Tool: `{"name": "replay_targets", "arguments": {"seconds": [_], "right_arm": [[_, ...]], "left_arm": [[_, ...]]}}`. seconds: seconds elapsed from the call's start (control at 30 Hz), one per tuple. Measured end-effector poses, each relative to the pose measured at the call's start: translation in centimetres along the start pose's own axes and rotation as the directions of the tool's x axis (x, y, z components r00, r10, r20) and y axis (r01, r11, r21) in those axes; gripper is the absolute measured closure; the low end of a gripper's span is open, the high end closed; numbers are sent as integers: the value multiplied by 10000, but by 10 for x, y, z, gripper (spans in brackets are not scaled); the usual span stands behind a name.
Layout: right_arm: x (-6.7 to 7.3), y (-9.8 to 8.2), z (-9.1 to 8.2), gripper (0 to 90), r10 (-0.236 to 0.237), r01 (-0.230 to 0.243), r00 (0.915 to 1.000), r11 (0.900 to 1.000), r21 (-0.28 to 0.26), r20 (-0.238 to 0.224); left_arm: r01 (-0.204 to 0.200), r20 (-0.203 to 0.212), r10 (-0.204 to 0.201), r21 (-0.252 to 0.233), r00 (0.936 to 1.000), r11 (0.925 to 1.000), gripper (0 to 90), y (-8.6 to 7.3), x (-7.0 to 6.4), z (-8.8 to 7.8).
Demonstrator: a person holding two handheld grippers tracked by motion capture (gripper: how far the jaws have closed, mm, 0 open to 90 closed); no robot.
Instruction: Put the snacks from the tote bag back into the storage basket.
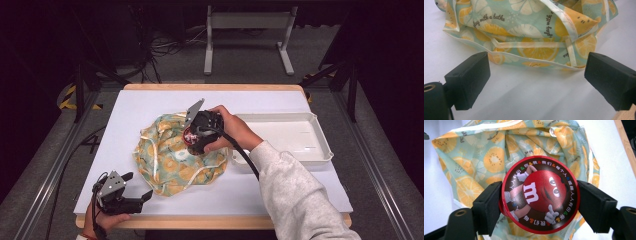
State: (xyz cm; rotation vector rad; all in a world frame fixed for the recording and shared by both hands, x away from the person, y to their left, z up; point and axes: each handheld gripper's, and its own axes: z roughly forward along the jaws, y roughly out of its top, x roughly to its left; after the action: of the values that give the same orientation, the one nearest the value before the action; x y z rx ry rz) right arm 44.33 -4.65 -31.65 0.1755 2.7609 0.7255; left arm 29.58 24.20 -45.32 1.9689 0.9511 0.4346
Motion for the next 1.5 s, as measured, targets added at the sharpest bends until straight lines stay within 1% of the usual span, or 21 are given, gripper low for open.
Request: {"name": "replay_targets", "arguments": {"seconds": [0.07, 0.17, 0.2, 0.23, 0.33, 0.37, 0.4, 0.47, 0.53, 0.57, 0.63, 0.7, 0.77, 0.83, 0.9, 0.93, 1.17, 1.37, 1.4, 1.47, 1.5], "right_arm": [[0, -2, -4, 251, 88, -88, 10000, 10000, -36, -13], [-1, -6, -11, 251, 128, -126, 9999, 9997, -190, 89], [-1, -6, -11, 251, 128, -126, 9999, 9997, -190, 89], [-3, -8, -15, 251, 108, -105, 9998, 9997, -207, 166], [-3, -12, -20, 251, 192, -188, 9996, 9996, -211, 206], [-4, -13, -21, 251, 144, -138, 9996, 9996, -252, 244], [-3, -14, -23, 251, 275, -270, 9994, 9994, -209, 208], [-5, -17, -26, 251, 213, -205, 9993, 9995, -248, 319], [-5, -19, -29, 251, 305, -297, 9989, 9993, -222, 358], [-5, -19, -30, 251, 212, -202, 9990, 9995, -250, 385], [-5, -21, -33, 251, 214, -204, 9987, 9995, -231, 461], [-6, -24, -36, 251, 293, -278, 9986, 9990, -337, 435], [-6, -25, -37, 251, 337, -322, 9982, 9990, -304, 501], [-7, -28, -40, 251, 329, -317, 9985, 9991, -292, 441], [-7, -31, -43, 251, 441, -423, 9976, 9985, -343, 532], [-9, -33, -44, 252, 381, -366, 9980, 9988, -316, 513], [-12, -45, -56, 252, 656, -628, 9957, 9970, -443, 652], [-15, -55, -64, 252, 860, -827, 9924, 9957, -411, 883], [-16, -57, -66, 252, 848, -819, 9927, 9960, -366, 857], [-17, -60, -68, 252, 867, -837, 9914, 9959, -342, 982], [-17, -62, -70, 252, 975, -947, 9901, 9950, -327, 1006]], "left_arm": [[1, 5, -1, 11, 10000, 10000, 72, 0, 0, 0], [-38, -4, 38, 31, 10000, 10000, 71, 0, 0, 0], [-43, -18, 44, 40, 10000, 10000, 71, 0, 0, 0], [-41, -16, 41, 41, 10000, 10000, 72, 0, 0, 0], [-58, -16, 58, 71, 10000, 10000, 71, 0, 0, 1], [-36, -4, 36, 78, 10000, 10000, 72, 0, 0, 1], [-50, -12, 50, 71, 10000, 10000, 72, 0, 0, 1], [-39, 6, 39, 85, 10000, 10000, 72, 0, 0, 1], [-40, 22, 40, 95, 10000, 9999, 72, 0, 0, 1], [-55, 14, 55, 89, 10000, 9999, 72, 1, 0, 1], [-64, 8, 64, 99, 10000, 9999, 72, 0, 1, 1], [-79, -9, 79, 97, 10000, 9999, 72, 1, 1, 1], [-75, 0, 75, 114, 10000, 9999, 72, 1, 1, 1], [-41, -6, 41, 104, 10000, 9999, 71, 0, 1, 2], [-48, -15, 48, 109, 10000, 9999, 72, 0, 1, 2], [-39, -15, 39, 112, 10000, 9999, 72, 0, 1, 2], [-37, 0, 37, 166, 10000, 9999, 71, 1, 0, 3], [-42, 10, 41, 144, 10000, 9999, 71, 1, 0, 3], [-34, 4, 34, 157, 10000, 9999, 71, 1, 0, 4], [-41, 65, 40, 175, 10000, 9998, 71, 1, 0, 4], [-45, 68, 44, 167, 10000, 9999, 71, 2, 0, 4]]}}
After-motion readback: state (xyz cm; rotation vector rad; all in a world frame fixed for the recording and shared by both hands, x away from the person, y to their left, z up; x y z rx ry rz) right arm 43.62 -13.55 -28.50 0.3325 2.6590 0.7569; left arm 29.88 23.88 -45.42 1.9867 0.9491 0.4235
